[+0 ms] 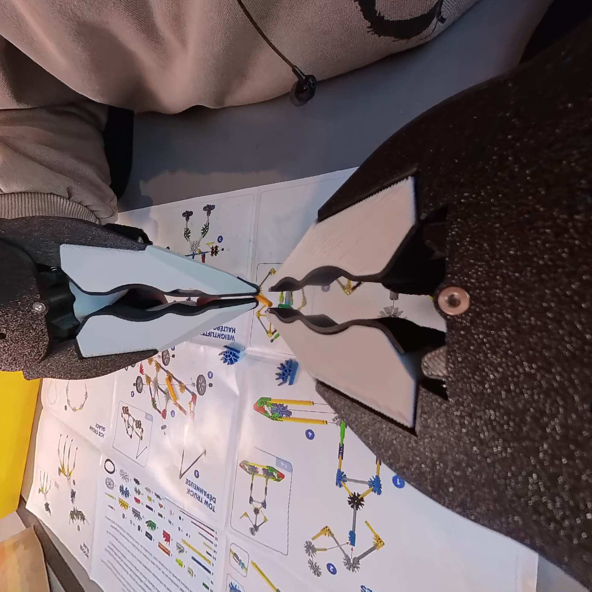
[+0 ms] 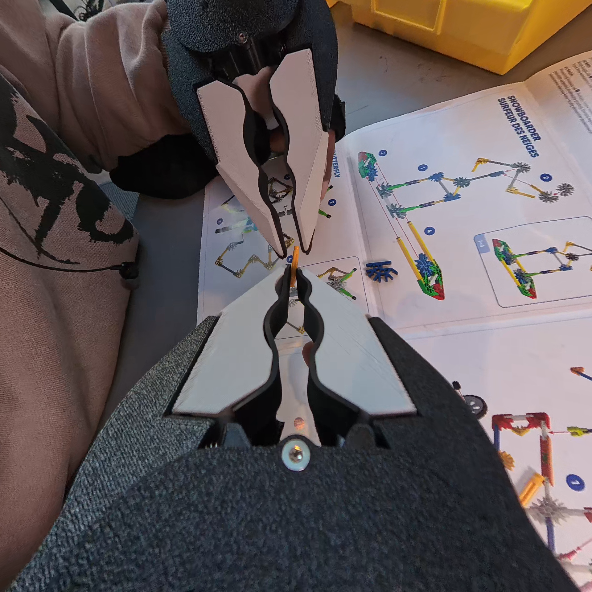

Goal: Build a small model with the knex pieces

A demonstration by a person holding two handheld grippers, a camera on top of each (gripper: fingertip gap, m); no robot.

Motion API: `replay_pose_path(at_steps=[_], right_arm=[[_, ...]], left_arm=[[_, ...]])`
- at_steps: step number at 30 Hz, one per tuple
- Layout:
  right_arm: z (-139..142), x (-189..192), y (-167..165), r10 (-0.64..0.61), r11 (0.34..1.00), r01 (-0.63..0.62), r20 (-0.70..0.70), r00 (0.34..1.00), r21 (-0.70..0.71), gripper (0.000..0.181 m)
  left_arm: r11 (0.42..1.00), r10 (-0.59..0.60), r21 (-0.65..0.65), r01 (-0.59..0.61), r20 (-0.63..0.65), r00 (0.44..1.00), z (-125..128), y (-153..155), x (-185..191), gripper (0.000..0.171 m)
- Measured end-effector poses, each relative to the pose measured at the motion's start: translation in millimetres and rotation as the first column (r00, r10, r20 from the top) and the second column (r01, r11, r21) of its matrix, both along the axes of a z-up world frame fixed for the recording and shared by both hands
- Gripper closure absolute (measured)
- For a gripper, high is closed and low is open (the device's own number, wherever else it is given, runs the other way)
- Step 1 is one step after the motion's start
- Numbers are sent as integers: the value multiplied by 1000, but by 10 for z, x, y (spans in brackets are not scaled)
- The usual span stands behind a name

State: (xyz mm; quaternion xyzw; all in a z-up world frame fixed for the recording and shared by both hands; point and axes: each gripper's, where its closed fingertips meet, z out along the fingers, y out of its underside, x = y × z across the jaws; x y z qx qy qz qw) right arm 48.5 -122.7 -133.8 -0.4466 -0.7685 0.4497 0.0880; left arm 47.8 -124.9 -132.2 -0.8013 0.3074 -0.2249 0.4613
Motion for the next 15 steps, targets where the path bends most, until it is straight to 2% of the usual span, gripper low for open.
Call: replay_pose_path(at_steps=[7, 12, 15], right_arm=[[8, 13, -14, 16, 1000, -16, -9, 1000, 1, 180], [-13, 23, -11, 23, 1000, -23, -4, 1000, 4, 179], [-44, 36, -16, 32, 999, -32, 2, 999, 24, 179]], left_arm=[[1000, -26, -14, 26, 17, 1000, 1, -30, 40, 168], [999, -28, -19, 28, 0, 1000, -32, -34, 44, 168], [999, -34, -20, 33, -16, 999, -50, -41, 63, 162]])
